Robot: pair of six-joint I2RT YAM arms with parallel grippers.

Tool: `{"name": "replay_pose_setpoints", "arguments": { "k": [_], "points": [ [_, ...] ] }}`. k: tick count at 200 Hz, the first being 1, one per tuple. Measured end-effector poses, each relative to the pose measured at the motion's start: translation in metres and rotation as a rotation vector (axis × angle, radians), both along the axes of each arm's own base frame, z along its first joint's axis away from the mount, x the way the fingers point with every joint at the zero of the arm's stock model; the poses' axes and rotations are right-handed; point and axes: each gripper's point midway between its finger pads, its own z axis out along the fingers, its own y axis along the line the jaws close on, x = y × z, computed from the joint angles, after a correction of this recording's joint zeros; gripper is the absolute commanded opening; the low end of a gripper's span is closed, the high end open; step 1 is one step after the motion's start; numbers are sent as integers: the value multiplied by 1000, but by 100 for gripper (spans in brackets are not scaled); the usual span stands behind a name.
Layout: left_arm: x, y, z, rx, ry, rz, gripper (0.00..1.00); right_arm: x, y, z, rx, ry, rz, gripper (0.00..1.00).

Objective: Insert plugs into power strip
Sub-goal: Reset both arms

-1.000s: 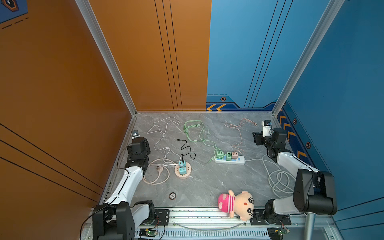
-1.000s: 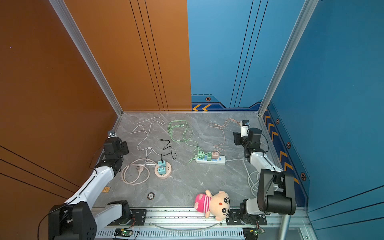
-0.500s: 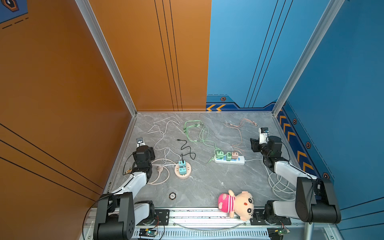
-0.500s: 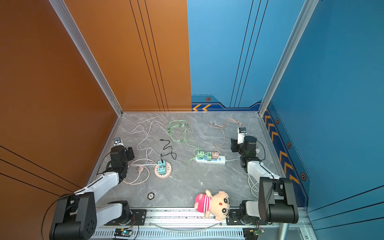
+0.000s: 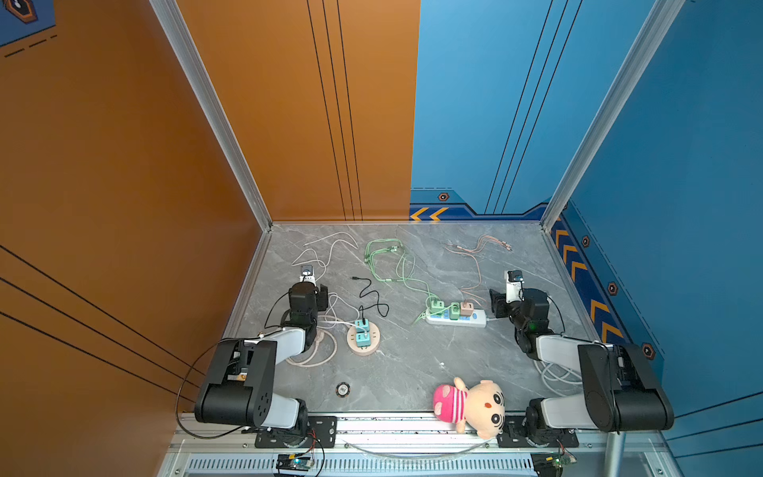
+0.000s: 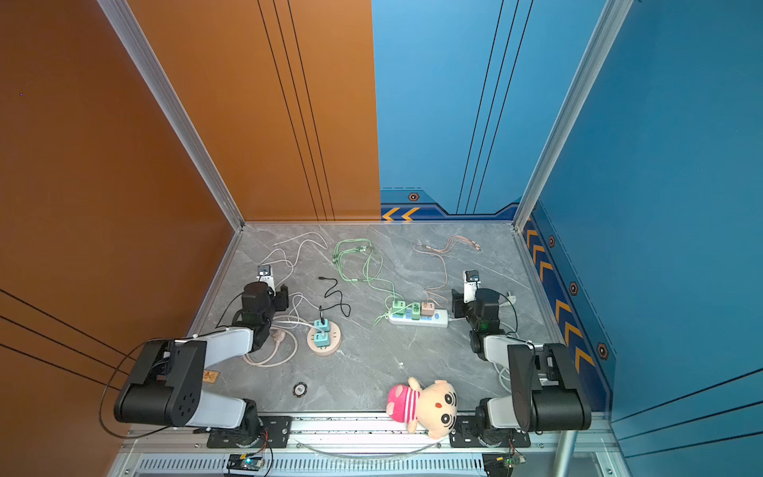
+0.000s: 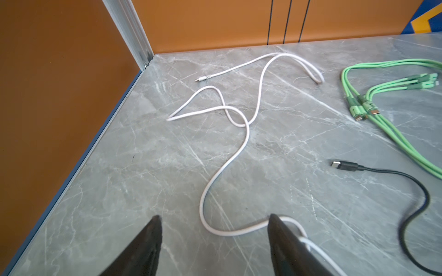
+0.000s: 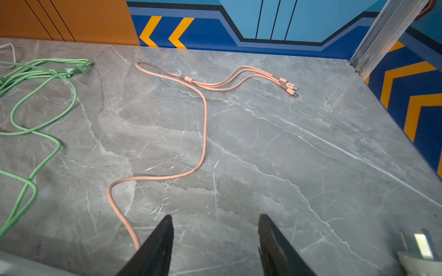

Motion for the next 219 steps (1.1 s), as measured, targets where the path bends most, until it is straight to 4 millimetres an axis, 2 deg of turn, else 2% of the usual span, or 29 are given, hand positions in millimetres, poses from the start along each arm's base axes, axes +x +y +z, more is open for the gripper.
{"name": "replay_pose_setpoints", "arguments": {
  "k": [23, 32, 34, 37, 41, 53, 77, 79, 83, 84, 103, 168, 219],
  "points": [
    [5, -10, -3, 14, -10, -33, 73, -2, -2, -1, 5, -57, -14, 62],
    [6, -11, -5, 13, -9, -37, 73, -3, -3, -6, 10, -71, -21, 69],
    [6, -11, -6, 13, -9, -37, 74, -4, -3, -8, 9, -70, -23, 74],
    [6, -10, -5, 12, -11, -35, 74, -5, -4, -11, 14, -64, -26, 95],
    [6, -9, -5, 11, -12, -35, 74, -7, -4, -16, 8, -51, -28, 100],
    [7, -6, -4, 1, -25, -30, 76, -9, -7, -19, 8, -40, -42, 100],
    [6, 2, -7, -20, -61, -20, 82, -1, -10, -8, 7, -80, -61, 100],
    [5, 2, -9, -21, -59, -21, 84, 0, -10, -7, 7, -83, -62, 100],
    [4, 3, -12, -21, -53, -18, 99, 2, -10, -5, 5, -89, -66, 100],
    [3, 3, -13, -22, -52, -18, 99, 2, -11, -4, 5, -89, -67, 100],
    [0, 3, -20, -31, -40, -18, 98, 5, -12, -1, 4, -99, -78, 100],
    [4, 3, -12, -42, -79, -21, 98, 16, -20, 8, 24, -104, -123, 100],
    [4, 3, -12, -42, -80, -21, 98, 15, -24, 3, 33, -84, -138, 100]
  ]
}}
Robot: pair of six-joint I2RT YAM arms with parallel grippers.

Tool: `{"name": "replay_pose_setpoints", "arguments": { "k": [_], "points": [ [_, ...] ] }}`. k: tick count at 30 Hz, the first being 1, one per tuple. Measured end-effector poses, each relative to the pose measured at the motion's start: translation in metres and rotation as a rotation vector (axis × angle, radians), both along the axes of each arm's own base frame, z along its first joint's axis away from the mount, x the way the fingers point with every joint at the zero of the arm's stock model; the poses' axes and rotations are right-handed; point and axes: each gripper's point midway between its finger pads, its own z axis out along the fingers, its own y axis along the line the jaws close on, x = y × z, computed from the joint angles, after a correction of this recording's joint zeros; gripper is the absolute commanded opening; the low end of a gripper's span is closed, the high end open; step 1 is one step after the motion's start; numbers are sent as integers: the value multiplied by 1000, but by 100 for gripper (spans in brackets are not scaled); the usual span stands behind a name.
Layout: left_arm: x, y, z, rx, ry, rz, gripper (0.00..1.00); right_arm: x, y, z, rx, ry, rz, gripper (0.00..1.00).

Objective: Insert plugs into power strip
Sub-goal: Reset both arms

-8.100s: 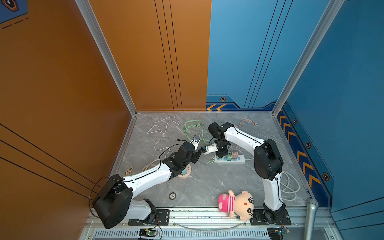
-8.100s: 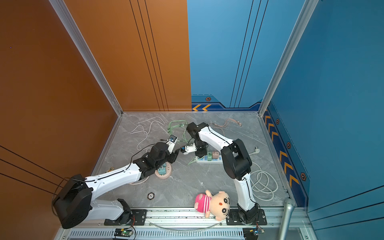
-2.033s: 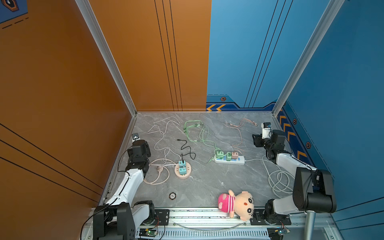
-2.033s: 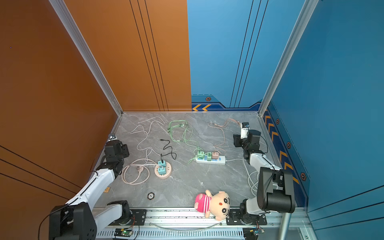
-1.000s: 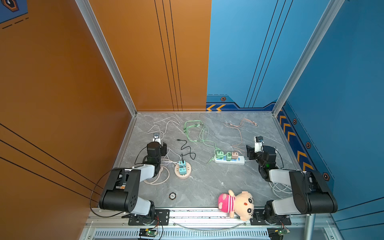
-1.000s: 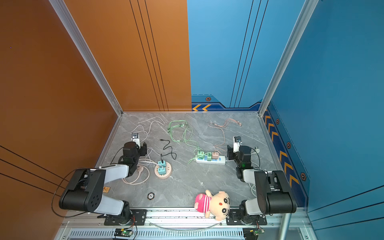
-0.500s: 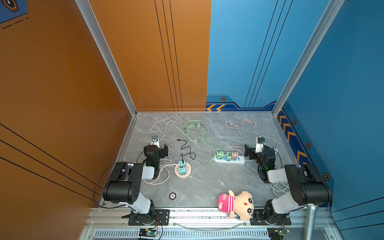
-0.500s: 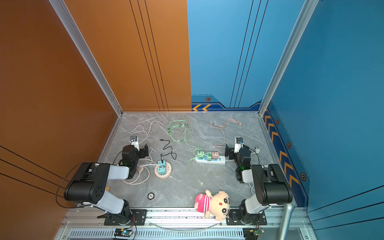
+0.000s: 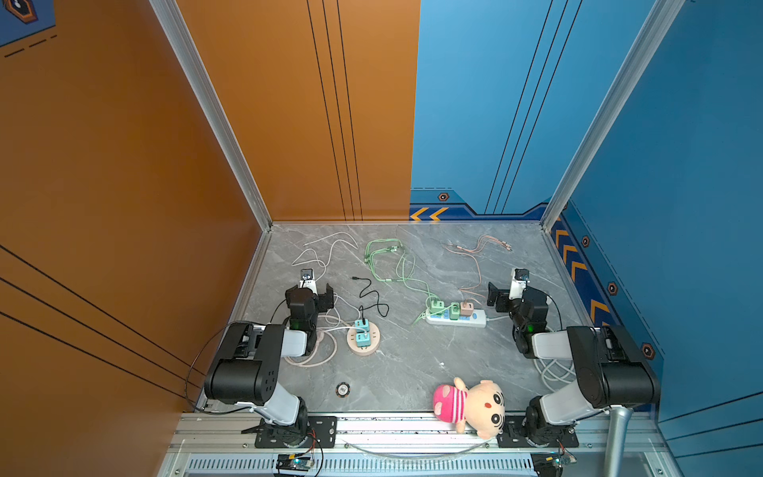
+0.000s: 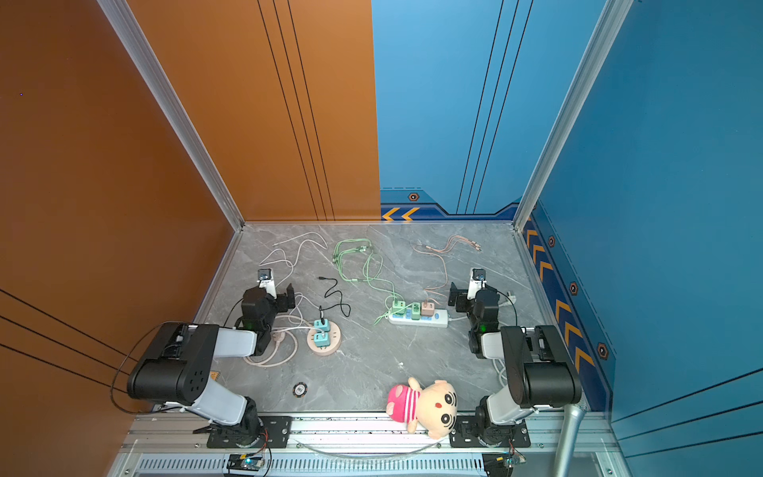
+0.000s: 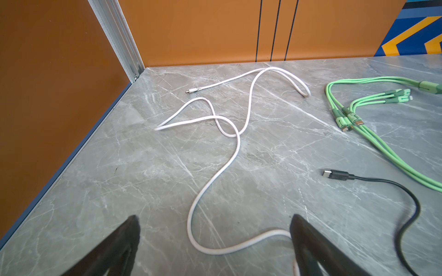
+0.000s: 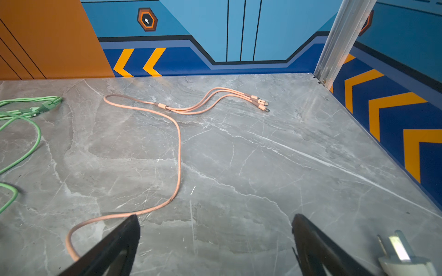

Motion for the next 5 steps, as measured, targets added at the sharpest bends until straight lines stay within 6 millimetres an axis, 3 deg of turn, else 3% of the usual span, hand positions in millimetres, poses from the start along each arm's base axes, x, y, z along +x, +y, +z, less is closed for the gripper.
{"name": "replay_pose_setpoints", "arguments": {
  "k": [5],
  "points": [
    [0, 0, 0, -1, 0, -2, 98, 0, -3, -1, 2, 7, -14, 100]
  ]
}}
